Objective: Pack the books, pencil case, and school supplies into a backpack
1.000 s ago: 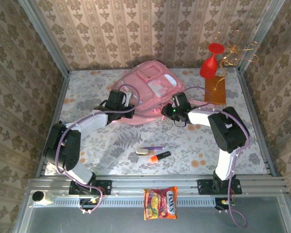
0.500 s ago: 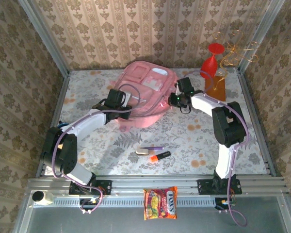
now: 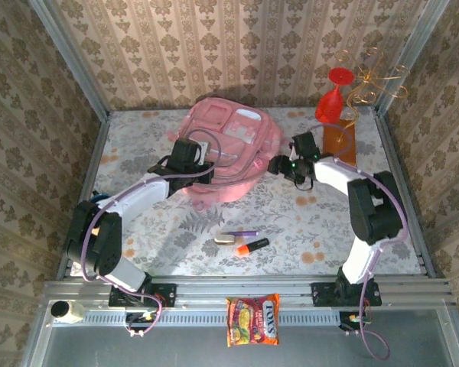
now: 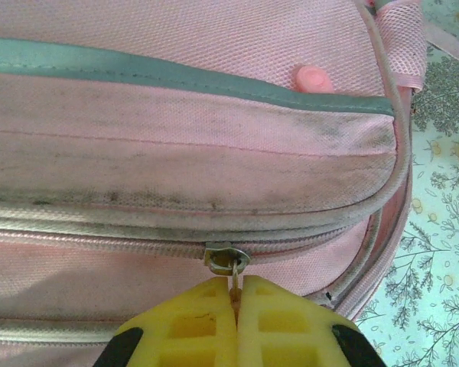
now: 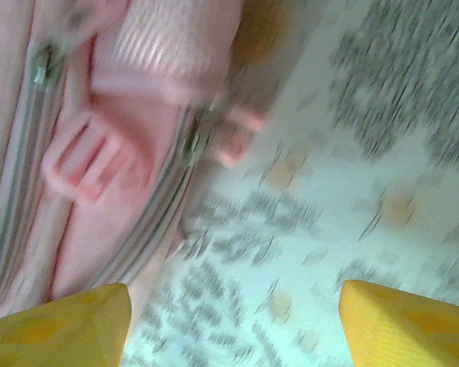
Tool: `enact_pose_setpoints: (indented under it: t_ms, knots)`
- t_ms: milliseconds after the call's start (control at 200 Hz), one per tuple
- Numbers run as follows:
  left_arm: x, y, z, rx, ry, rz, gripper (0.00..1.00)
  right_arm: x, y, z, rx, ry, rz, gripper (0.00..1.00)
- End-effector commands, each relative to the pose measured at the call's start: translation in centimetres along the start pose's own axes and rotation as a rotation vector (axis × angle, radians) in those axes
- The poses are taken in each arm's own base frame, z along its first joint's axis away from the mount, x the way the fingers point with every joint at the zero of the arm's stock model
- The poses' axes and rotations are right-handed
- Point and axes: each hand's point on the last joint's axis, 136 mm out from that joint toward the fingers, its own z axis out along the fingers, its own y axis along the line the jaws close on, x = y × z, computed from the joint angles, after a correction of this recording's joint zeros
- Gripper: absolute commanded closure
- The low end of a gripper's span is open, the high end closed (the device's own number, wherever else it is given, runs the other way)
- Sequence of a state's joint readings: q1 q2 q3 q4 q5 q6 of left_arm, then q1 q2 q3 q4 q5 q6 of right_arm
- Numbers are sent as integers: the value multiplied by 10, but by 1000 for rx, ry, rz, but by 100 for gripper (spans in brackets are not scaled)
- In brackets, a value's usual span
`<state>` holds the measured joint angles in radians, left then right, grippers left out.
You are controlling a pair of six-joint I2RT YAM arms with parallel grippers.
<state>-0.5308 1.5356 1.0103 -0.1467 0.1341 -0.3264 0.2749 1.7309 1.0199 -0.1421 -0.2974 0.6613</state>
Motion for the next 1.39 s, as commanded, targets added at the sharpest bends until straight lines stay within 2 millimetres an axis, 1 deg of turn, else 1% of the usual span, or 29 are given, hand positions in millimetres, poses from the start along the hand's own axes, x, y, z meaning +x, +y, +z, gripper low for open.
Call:
enact_pose_setpoints:
  t_ms: [0, 115, 215, 270, 330, 380, 430, 475, 560, 640, 740, 850, 915, 925, 935, 1000, 1055, 1075, 1100, 1155, 1195, 1235, 1245, 1285, 1325, 1330, 1345, 1390]
  knots:
    - [-17, -17, -8, 46, -70, 2, 100, 16, 51, -3, -186, -1, 55, 24]
    - [-13, -19, -6, 45, -66, 17, 100, 28, 72, 10, -245, 0, 63, 23]
    - [-9, -21, -4, 47, -59, 25, 100, 27, 86, 21, -274, -4, 53, 24]
    - [-7, -21, -4, 48, -53, 28, 100, 25, 86, 28, -263, -4, 48, 28]
    - [-4, -20, -5, 47, -48, 30, 100, 25, 83, 36, -248, 1, 41, 36]
    - [-3, -20, -6, 46, -46, 31, 100, 26, 73, 43, -204, 4, 37, 43]
    - [-3, -20, -10, 44, -52, 33, 100, 28, 62, 47, -167, 8, 30, 57]
    - [-3, -19, -13, 40, -58, 37, 100, 28, 52, 49, -139, 7, 29, 72]
    - [0, -15, -18, 27, -61, 52, 100, 24, 31, 47, -91, -4, 29, 89]
    - [4, -7, -22, 9, -53, 60, 100, 15, 13, 40, -55, -24, 31, 97]
    - [6, 10, -26, -17, -50, 34, 100, 0, -8, 28, -12, -55, 34, 100]
    - [8, 27, -31, -46, -48, 13, 100, -23, -24, 15, 34, -95, 27, 100]
    - [8, 28, -32, -49, -39, 19, 100, -37, -33, 11, 68, -107, 19, 100]
    - [6, 36, -33, -62, -42, 5, 100, -39, -35, 11, 75, -108, 18, 100]
    - [5, 38, -34, -66, -44, 1, 100, -41, -35, 10, 80, -109, 15, 100]
    - [7, 35, -34, -41, -36, -1, 100, -58, -44, 9, 123, -111, 9, 100]
    - [8, 27, -32, 7, -30, 0, 100, -72, -50, 11, 145, -106, 17, 100]
    - [8, 24, -31, 28, -28, -1, 100, -77, -51, 11, 149, -106, 19, 98]
    - [8, 19, -31, 55, -29, -3, 100, -80, -53, 12, 154, -96, 25, 95]
    - [8, 12, -29, 100, -30, -21, 100, -91, -50, 11, 154, -95, 25, 86]
    - [7, 8, -28, 116, -35, -39, 100, -96, -45, 7, 148, -102, 14, 78]
    - [6, 6, -27, 122, -40, -56, 100, -96, -39, 1, 135, -110, 6, 70]
    - [5, 6, -27, 121, -42, -61, 100, -96, -37, -1, 130, -113, 5, 67]
    - [4, 4, -26, 119, -46, -74, 100, -90, -31, -7, 117, -114, -2, 60]
    - [1, 6, -25, 106, -55, -84, 100, -80, -25, -13, 99, -107, -5, 51]
    - [3, 0, -25, 115, -50, -76, 100, -79, -25, -13, 97, -106, -5, 50]
    - [4, -5, -24, 118, -49, -67, 100, -75, -22, -16, 86, -105, -4, 47]
    - [5, -9, -22, 110, -48, -62, 100, -59, -14, -23, 51, -98, 3, 39]
